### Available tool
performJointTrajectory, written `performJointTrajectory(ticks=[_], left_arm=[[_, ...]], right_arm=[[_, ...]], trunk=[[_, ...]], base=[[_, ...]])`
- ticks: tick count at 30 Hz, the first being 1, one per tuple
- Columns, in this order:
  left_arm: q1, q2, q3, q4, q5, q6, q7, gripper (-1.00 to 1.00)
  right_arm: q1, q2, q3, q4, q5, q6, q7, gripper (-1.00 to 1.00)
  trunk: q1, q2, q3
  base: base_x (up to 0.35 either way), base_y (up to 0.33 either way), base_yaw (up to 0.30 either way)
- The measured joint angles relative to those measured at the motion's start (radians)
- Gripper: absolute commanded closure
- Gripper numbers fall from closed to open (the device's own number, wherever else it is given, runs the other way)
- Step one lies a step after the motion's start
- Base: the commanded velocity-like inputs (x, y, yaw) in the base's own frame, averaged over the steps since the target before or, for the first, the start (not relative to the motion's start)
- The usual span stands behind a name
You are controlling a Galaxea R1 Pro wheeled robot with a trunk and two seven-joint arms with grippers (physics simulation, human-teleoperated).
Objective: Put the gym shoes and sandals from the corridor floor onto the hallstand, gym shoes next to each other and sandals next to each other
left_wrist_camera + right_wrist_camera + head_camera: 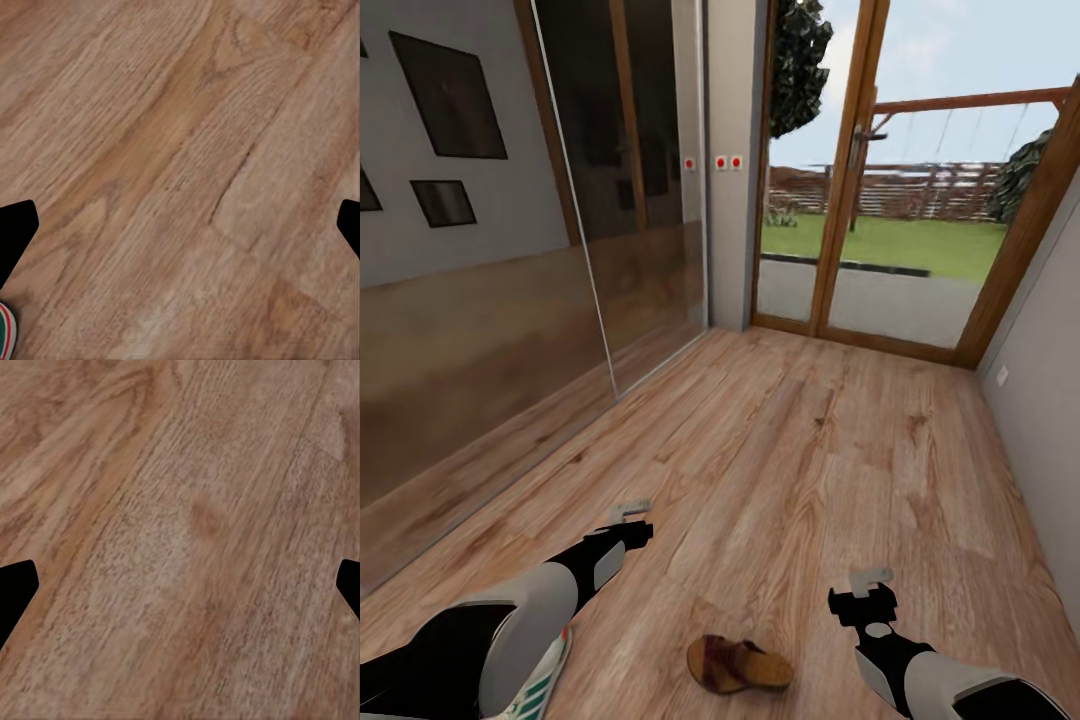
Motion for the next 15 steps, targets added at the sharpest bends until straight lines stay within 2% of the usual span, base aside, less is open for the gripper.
performJointTrajectory(ticks=[4, 9, 15], left_arm=[[0.0, 0.0, 0.0, 0.0, 0.0, 0.0, 0.0, -1.0], [0.0, 0.0, 0.0, 0.0, 0.0, 0.0, 0.0, -1.0], [0.0, 0.0, 0.0, 0.0, 0.0, 0.0, 0.0, -1.0]], right_arm=[[0.0, 0.0, 0.0, 0.0, 0.0, 0.0, 0.0, -1.0], [0.0, 0.0, 0.0, 0.0, 0.0, 0.0, 0.0, -1.0], [0.0, 0.0, 0.0, 0.0, 0.0, 0.0, 0.0, -1.0]], trunk=[[0.0, 0.0, 0.0], [0.0, 0.0, 0.0], [0.0, 0.0, 0.0]], base=[[0.169, -0.16, 0.0], [0.075, -0.068, 0.019], [0.019, -0.017, 0.197]])
